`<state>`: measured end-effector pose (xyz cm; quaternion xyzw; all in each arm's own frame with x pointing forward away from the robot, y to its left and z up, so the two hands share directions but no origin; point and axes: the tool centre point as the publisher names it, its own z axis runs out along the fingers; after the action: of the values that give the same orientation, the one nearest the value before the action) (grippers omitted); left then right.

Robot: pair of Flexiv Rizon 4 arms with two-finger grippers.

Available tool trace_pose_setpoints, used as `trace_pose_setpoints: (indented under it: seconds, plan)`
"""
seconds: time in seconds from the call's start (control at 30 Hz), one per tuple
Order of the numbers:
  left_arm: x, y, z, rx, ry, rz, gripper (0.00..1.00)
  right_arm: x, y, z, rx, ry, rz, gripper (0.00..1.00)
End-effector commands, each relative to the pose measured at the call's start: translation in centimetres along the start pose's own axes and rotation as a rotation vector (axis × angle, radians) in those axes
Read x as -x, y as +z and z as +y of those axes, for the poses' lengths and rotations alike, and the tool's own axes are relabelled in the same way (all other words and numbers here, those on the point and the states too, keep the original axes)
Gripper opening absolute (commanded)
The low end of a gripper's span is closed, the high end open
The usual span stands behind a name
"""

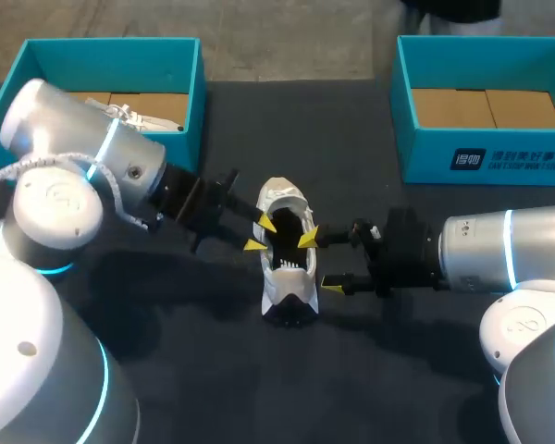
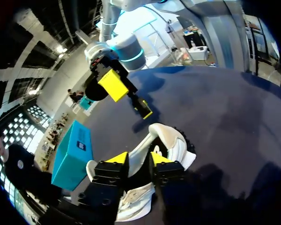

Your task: Take the shoe out of the shoebox, open the shoe tongue, remove and reinsert the insole, then place the shoe into the shoebox

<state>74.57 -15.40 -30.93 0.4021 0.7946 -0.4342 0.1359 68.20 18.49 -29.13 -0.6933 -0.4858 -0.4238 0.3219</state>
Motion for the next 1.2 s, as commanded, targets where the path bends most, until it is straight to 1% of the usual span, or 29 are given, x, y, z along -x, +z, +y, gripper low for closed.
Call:
trace_pose_setpoints:
  seconds: [0.03,0.07,0.3,0.37,0.5,0.63,0.8,0.83,1.03,1.2]
  plan:
    - [0.5,0.0,0.2,0.004,0.016,0.16,0.06,0.1,-0.3,0.1,0.005,0.002,-0.012,1.0]
    - [0.5,0.1,0.2,0.007,0.027,0.184,0.0,0.2,-0.6,0.2,0.01,-0.007,-0.025,1.0]
    - [0.9,0.6,0.1,0.0,0.091,0.313,0.0,0.1,-3.2,1.5,0.042,-0.046,-0.074,1.0]
    - [1.0,0.6,0.1,-0.005,0.103,0.334,0.0,-0.2,-3.9,1.7,0.054,-0.056,-0.085,1.0]
    - [1.1,1.0,0.1,-0.011,0.142,0.418,0.0,-0.8,-5.5,2.2,0.074,-0.081,-0.111,1.0]
    - [1.0,1.4,0.0,-0.018,0.188,0.521,0.0,-1.4,-7.6,2.4,0.096,-0.109,-0.136,1.0]
    - [1.0,1.9,-0.4,-0.039,0.245,0.617,0.0,-2.0,-9.8,2.4,0.09,-0.139,-0.173,1.0]
    - [1.1,2.0,-0.4,-0.041,0.26,0.641,0.0,-2.1,-10.3,2.4,0.083,-0.15,-0.197,1.0]
    - [1.1,2.6,-0.7,-0.067,0.31,0.714,0.0,-2.4,-12.7,2.1,0.072,-0.167,-0.244,1.0]
    - [1.0,2.6,-0.6,-0.083,0.318,0.715,0.0,-2.5,-14.2,2.0,0.078,-0.163,-0.266,1.0]
